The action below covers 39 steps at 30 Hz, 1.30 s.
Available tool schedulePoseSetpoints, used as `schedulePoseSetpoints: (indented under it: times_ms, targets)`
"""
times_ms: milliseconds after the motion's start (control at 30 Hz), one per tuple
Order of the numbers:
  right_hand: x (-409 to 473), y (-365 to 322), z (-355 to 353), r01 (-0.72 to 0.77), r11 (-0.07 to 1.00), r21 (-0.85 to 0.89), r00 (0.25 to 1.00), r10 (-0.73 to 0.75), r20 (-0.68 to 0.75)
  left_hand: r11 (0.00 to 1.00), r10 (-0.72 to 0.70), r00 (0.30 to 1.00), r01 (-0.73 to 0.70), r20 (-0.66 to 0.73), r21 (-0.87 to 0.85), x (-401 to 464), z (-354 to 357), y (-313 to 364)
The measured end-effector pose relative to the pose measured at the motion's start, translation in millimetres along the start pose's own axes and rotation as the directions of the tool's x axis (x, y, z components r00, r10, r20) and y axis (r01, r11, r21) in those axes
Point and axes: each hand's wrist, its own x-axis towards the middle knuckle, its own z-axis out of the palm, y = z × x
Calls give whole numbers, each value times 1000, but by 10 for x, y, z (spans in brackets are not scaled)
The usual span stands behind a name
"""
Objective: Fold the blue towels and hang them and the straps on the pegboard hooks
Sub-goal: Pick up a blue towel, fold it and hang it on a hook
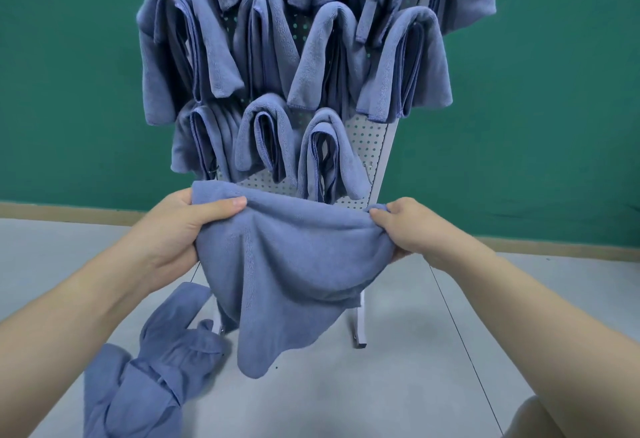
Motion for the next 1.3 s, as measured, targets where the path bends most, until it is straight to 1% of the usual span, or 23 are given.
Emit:
schedulePoseSetpoints:
  times_ms: [100, 167, 267, 333, 367, 433, 533, 600, 700, 800, 900, 1100, 1233, 1300]
  targets:
    - [1, -36, -37, -92, 968, 233, 995, 82, 54, 1000, -29, 999, 29, -29, 2, 0, -5, 30]
    - [-14, -68, -52, -137, 904, 404, 989, 104, 101, 998, -57, 998, 57, -30, -11, -24, 20, 48]
    - [-41, -130, -54, -175, 748, 640, 981, 75, 180, 997, -82, 996, 81, -48, -12, -36, 63, 49]
    - [-66, -164, -58, -192, 665, 722, 971, 20, 239, 996, -84, 995, 82, -59, -30, -33, 67, 47]
    - [-89, -183, -60, -194, 641, 742, 964, -15, 265, 996, -78, 995, 75, -60, -40, -28, 66, 49]
    - [-134, -206, -65, -171, 646, 744, 954, -79, 288, 996, -66, 996, 62, -60, -58, -25, 60, 64]
    - [-176, -206, -51, -116, 713, 691, 944, -137, 299, 997, -34, 999, 31, -35, -70, -24, 34, 86]
    - [-187, -207, -33, -95, 731, 676, 954, -127, 270, 997, -14, 1000, 16, 21, -76, -27, 13, 92]
    - [-190, -227, -24, -57, 739, 671, 977, -98, 191, 998, 7, 993, 1, 119, -68, -39, -9, 85]
    - [-188, -237, -46, -46, 729, 683, 986, -77, 149, 999, 6, 985, -1, 170, -35, -47, -19, 56]
    - [-196, -247, -66, -46, 727, 686, 986, -78, 149, 1000, 0, 981, -5, 194, 25, -44, -40, 23]
    - [-211, -252, -40, -72, 752, 655, 971, -96, 217, 997, -52, 976, 40, 212, 59, -73, -8, 56]
    - [-207, -273, -40, -63, 726, 685, 978, -92, 187, 995, -100, 990, 101, 101, -1, -55, 69, 58]
    - [-211, -269, -46, -49, 715, 698, 983, -88, 159, 992, -123, 989, 126, 85, -29, -50, 86, 67]
